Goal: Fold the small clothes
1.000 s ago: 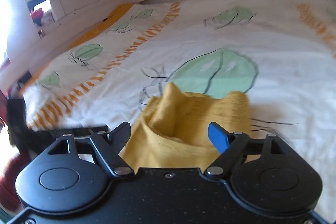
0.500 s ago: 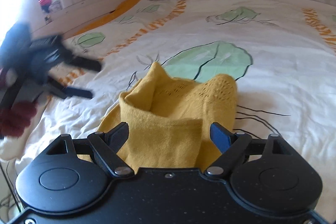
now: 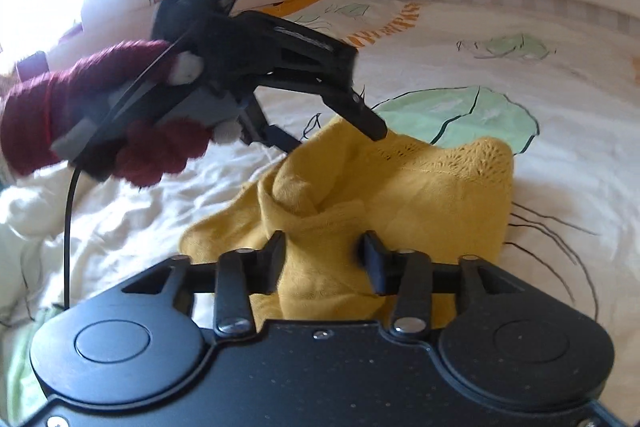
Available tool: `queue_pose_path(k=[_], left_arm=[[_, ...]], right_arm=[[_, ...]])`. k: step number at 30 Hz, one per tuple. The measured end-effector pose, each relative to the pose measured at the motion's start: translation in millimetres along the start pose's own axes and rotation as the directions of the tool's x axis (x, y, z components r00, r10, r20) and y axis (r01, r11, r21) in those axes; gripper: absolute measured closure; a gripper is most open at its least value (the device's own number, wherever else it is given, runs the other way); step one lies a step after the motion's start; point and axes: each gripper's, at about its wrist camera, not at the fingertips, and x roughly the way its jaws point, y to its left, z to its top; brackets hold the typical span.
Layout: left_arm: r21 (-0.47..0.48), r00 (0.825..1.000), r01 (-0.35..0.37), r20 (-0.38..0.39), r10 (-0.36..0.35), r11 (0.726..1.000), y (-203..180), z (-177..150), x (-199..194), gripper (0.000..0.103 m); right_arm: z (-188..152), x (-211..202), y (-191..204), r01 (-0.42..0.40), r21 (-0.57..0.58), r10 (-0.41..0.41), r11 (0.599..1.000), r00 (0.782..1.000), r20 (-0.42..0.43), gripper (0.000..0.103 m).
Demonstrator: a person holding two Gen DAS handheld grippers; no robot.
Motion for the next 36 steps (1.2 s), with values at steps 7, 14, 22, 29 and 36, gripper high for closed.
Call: queue_pose_path(k=[7, 14, 22, 29, 36], left_arm=[[0.012, 1.0, -0.02, 0.012, 0.02, 1.0, 6, 0, 3, 0.055], [0.011, 1.0, -0.012, 0.018, 0.012, 1.0, 11, 1, 3, 0.061], [0.092, 0.999, -0.027, 0.047, 0.023, 0.995, 3, 9, -8, 0.092], [0.188, 0.995, -0.041, 0.1, 0.022, 0.981, -1, 30, -32, 0.092], [0.157, 0.995, -0.089, 0.053, 0.081, 0.984, 31, 27, -9, 0.092]], right_arm=[[-6, -7, 11, 0.068, -0.091, -0.066, 0.994, 0.997, 0.028, 0.036], [-2, 4, 2, 0.053, -0.1, -0.051, 0.994, 0.998, 0.022, 0.018], [4, 9, 21, 0.017, -0.074, -0.017, 0.997, 1.0, 0.001, 0.09], [21, -1, 85, 0.107, -0.204, -0.089, 0.973, 0.991, 0.096, 0.09], [-1, 47, 112, 0.136, -0.332, -0.146, 0.933, 0.989, -0.007, 0.089]])
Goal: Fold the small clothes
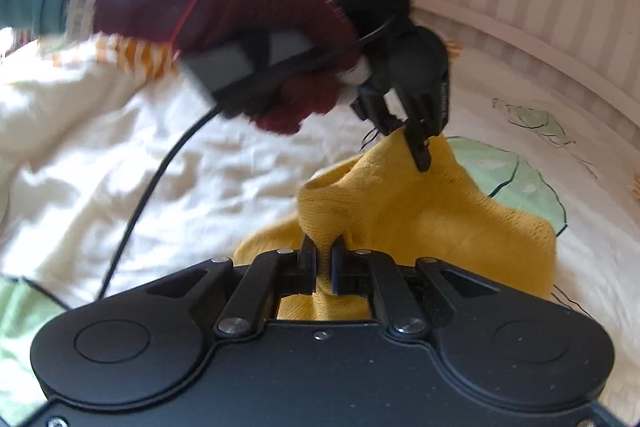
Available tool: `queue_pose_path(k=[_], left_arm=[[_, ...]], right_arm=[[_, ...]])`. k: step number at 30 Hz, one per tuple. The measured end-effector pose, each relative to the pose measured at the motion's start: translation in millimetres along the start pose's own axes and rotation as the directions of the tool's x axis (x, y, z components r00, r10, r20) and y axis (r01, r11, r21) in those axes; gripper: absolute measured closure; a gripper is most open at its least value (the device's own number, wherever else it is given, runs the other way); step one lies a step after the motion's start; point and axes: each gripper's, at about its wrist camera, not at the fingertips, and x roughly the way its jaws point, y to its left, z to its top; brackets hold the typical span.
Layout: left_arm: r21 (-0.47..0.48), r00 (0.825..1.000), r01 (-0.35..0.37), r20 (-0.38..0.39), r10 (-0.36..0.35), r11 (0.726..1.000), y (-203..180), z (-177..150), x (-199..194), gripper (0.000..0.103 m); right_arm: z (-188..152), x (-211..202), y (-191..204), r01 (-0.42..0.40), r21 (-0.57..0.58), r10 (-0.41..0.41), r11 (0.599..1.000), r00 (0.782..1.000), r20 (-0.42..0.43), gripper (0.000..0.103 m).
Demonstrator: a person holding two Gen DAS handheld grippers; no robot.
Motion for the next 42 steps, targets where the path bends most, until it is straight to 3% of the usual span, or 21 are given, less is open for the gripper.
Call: queue_pose_path(k=[5, 7, 9, 12, 15, 18, 21, 27, 31, 34, 42], left_arm=[[-0.028, 0.999, -0.021, 0.031, 0.022, 0.999, 13, -3, -1, 0.087], [-0.033, 0.997, -0.059, 0.05, 0.06, 0.998, 15, -2, -6, 0.077], [-0.029, 0.992, -0.103, 0.067, 0.104, 0.994, 17, -3, -12, 0.077], [-0.037, 0.984, -0.152, 0.091, 0.155, 0.988, 19, -7, -28, 0.075], [-0.014, 0.971, -0.199, 0.132, 0.199, 0.98, 9, -18, -51, 0.074], [0.074, 0.968, -0.192, 0.179, 0.176, 0.979, -14, -35, -72, 0.067], [0.123, 0.973, -0.163, 0.186, 0.139, 0.979, -35, -59, -81, 0.062], [0.098, 0.986, -0.126, 0.12, 0.114, 0.987, -46, -97, -63, 0.061], [0.033, 0.982, -0.171, 0.09, 0.167, 0.985, -29, -106, -47, 0.06], [-0.019, 0.988, -0.122, 0.096, 0.123, 0.992, -11, -111, -45, 0.055], [0.018, 0.989, -0.109, 0.098, 0.107, 0.994, -3, -123, -60, 0.054]], right_arm=[[-7, -1, 21, -0.024, -0.079, 0.024, 0.997, 1.0, -0.002, 0.081], [-8, -2, 27, -0.058, -0.095, 0.058, 0.994, 0.998, 0.001, 0.069], [-9, -6, 32, -0.105, -0.1, 0.107, 0.989, 0.994, 0.013, 0.062], [-8, -15, 38, -0.134, -0.107, 0.138, 0.985, 0.99, 0.03, 0.062], [-7, -27, 29, -0.148, -0.041, 0.15, 0.988, 0.988, 0.048, 0.059], [-12, -44, 14, -0.142, 0.055, 0.138, 0.988, 0.988, 0.069, 0.052], [-19, -57, 1, -0.117, 0.141, 0.109, 0.983, 0.992, 0.064, 0.052], [-41, -75, -16, -0.059, 0.236, 0.059, 0.97, 0.998, 0.009, 0.048], [-53, -84, -25, -0.035, 0.275, 0.043, 0.961, 0.999, -0.022, 0.048], [-59, -90, -39, -0.021, 0.324, 0.034, 0.946, 0.999, -0.035, 0.046], [-51, -79, -102, 0.014, 0.481, -0.001, 0.877, 1.0, -0.029, 0.038]])
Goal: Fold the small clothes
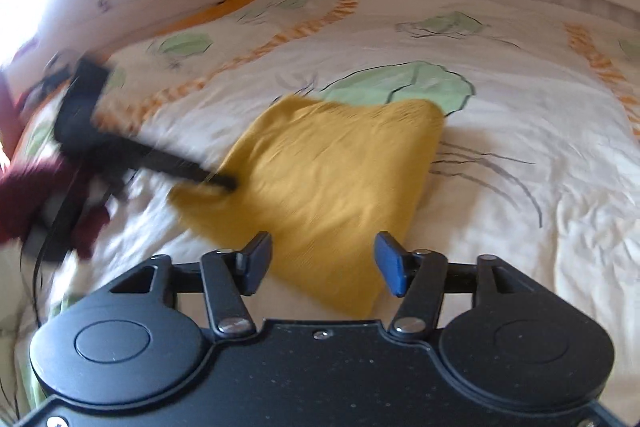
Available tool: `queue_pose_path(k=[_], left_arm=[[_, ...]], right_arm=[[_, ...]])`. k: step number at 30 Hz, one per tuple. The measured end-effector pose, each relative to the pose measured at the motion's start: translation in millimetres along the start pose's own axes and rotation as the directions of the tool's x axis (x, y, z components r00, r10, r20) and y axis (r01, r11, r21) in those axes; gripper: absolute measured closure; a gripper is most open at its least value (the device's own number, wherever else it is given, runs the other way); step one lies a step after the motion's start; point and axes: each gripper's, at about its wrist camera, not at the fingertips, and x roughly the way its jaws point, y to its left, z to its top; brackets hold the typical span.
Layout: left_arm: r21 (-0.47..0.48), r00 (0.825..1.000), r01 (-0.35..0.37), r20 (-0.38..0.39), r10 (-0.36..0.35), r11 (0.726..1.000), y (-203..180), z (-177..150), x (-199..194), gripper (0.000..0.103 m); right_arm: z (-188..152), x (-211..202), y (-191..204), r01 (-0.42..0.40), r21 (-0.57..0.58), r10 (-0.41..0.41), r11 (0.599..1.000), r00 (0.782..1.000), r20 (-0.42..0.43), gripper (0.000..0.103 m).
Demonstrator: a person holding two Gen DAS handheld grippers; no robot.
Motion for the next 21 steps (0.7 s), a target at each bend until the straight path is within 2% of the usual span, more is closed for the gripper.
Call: queue_pose_path(k=[3, 6, 10, 13, 18, 21], left_arm=[[-0.014, 1.0, 0.011, -0.005, -0.011, 1.0, 3, -5, -10, 0.054], [-0.098, 0.999, 0.037, 0.01, -0.036, 0.994, 9, -8, -23, 0.053], [-0.191, 0.989, 0.15, 0.021, -0.148, 0.97, 12, -13, -31, 0.047], [-0.223, 0.983, 0.178, -0.009, -0.185, 0.958, 8, -15, -22, 0.046], [-0.224, 0.978, 0.192, -0.035, -0.205, 0.955, -2, -15, -1, 0.046], [-0.234, 0.97, 0.222, -0.044, -0.238, 0.947, -5, -9, 13, 0.044]], right_arm=[[14, 12, -19, -0.023, 0.069, 0.023, 0.997, 1.0, -0.003, 0.031], [27, 23, -38, -0.043, 0.131, 0.044, 0.99, 0.999, -0.003, 0.027], [40, 40, -60, -0.068, 0.212, 0.069, 0.975, 0.998, 0.002, 0.025], [46, 53, -73, -0.084, 0.261, 0.087, 0.962, 0.996, 0.0, 0.02], [48, 77, -88, -0.103, 0.33, 0.121, 0.938, 0.992, -0.035, 0.02], [46, 92, -98, -0.142, 0.39, 0.171, 0.91, 0.984, -0.041, 0.02]])
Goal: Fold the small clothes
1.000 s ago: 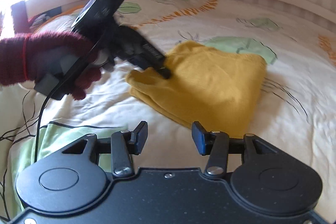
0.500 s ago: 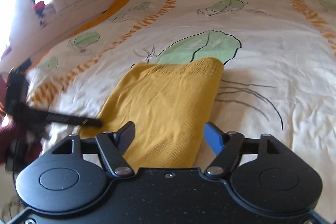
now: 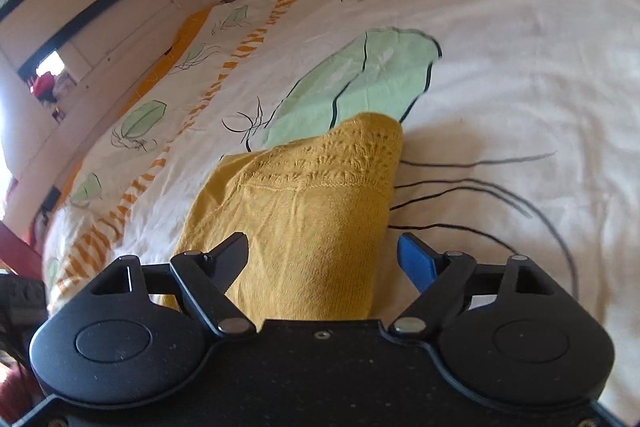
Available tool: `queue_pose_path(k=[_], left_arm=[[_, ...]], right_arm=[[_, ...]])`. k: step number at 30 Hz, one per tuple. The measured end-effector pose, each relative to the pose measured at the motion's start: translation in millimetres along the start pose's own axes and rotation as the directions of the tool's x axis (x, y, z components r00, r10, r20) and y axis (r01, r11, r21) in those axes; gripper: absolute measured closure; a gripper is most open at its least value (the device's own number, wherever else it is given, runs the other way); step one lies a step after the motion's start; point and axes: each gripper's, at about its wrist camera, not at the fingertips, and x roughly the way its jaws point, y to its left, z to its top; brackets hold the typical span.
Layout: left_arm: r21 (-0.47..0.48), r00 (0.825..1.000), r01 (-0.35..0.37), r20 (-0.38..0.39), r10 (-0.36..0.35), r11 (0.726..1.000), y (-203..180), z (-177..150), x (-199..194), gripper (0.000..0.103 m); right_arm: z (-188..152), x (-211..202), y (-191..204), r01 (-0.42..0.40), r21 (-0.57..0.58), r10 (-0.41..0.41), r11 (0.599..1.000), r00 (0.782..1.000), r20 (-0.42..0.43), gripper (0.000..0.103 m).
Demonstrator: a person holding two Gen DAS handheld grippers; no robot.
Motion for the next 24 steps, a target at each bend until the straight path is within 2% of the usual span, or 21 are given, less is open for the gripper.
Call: queue_pose_path(k=[7, 12, 15, 18, 20, 22, 24], left_arm=[[-0.073, 0.995, 0.102, 0.008, -0.101, 0.992, 8, 16, 21, 0.042], [-0.043, 0.993, 0.118, 0.007, -0.117, 0.992, 0, 23, 33, 0.042], [-0.034, 0.991, 0.133, 0.01, -0.133, 0.991, -1, 19, 30, 0.041], [-0.078, 0.983, 0.185, 0.001, -0.186, 0.98, 4, 7, 22, 0.041], [-0.092, 0.979, 0.202, 0.001, -0.202, 0.975, 6, 1, 19, 0.048], [-0.114, 0.979, 0.196, -0.033, -0.2, 0.974, 9, 1, 22, 0.091], [-0.171, 0.968, 0.235, -0.051, -0.247, 0.957, 13, 2, 26, 0.091]], right_arm=[[5, 27, -22, -0.099, 0.115, 0.101, 0.988, 0.995, -0.012, 0.019], [13, 40, -27, -0.157, 0.151, 0.158, 0.976, 0.987, 0.001, 0.019], [17, 47, -30, -0.176, 0.172, 0.177, 0.969, 0.984, 0.012, 0.019], [18, 46, -29, -0.175, 0.179, 0.175, 0.968, 0.984, 0.013, 0.021], [16, 45, -26, -0.146, 0.146, 0.148, 0.978, 0.989, -0.003, 0.031], [15, 45, -26, -0.1, 0.127, 0.104, 0.987, 0.994, -0.026, 0.055], [14, 41, -26, -0.099, 0.151, 0.103, 0.984, 0.994, -0.024, 0.06]])
